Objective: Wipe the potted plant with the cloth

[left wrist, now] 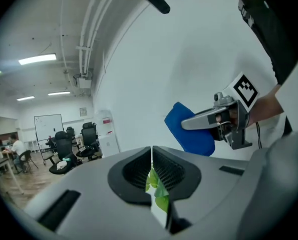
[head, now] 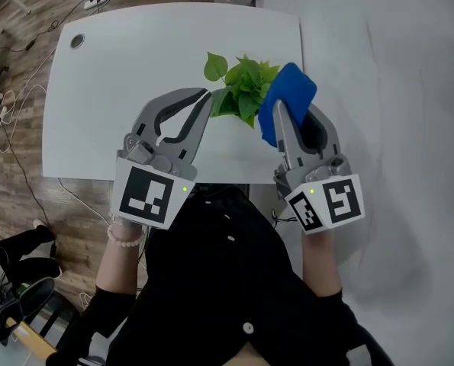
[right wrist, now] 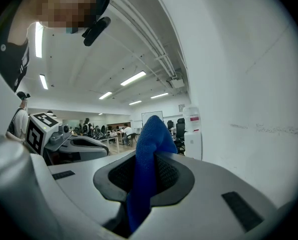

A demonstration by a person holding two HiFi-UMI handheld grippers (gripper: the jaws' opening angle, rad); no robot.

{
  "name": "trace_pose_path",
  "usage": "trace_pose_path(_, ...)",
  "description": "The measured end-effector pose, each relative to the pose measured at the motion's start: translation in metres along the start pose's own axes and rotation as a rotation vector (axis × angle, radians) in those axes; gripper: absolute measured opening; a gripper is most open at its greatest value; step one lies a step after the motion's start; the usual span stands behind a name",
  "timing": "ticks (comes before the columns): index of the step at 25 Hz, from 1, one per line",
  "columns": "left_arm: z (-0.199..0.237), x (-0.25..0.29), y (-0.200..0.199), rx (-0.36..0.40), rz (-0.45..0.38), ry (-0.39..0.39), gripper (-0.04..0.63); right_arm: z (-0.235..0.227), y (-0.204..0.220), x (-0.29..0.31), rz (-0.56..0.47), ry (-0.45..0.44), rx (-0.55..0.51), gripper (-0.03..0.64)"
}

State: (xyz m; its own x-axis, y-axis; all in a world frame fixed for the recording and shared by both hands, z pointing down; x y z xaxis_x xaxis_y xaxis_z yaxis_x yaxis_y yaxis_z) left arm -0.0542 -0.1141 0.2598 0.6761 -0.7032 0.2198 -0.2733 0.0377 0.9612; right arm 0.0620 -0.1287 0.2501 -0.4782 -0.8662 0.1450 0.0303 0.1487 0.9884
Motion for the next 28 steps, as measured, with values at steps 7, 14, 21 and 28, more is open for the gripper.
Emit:
trace_pose_path(7, -0.006, 0.000, -0.011, 0.011, -0.018, 0.003, 0.023, 0.003, -0.007, -0.007, -0.011, -0.008, -0.024, 0.089)
trace_pose_path(14, -0.009, 0.002, -0.008, 0.003, -0.013, 0.006, 0.023, 0.004, -0.004, -0.009, -0.005, -0.013, -0.040, 0.089)
trace_pose_path(21, -0.010, 0.002, -0.007, -0.003, -0.012, 0.010, 0.021, 0.004, 0.000, -0.010, 0.005, -0.012, -0.027, 0.089)
trace_pose_path(28, -0.009, 0.000, -0.005, -0.013, -0.010, 0.010, 0.020, 0.006, 0.002, -0.011, 0.010, -0.011, -0.033, 0.089)
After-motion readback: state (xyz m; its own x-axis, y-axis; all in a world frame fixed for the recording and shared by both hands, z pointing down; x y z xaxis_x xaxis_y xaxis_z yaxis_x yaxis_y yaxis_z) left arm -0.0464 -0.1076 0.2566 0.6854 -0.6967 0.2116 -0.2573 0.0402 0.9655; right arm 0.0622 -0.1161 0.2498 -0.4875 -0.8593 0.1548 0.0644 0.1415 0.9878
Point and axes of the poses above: the fingertips, and each gripper's own axes: x forward along the fingers, z to its left, y out of its underside, the point moved 1 cm from there along -x, backward along the fingers, and after that the axes turned 8 degrees about y, right-handed, at the moved point
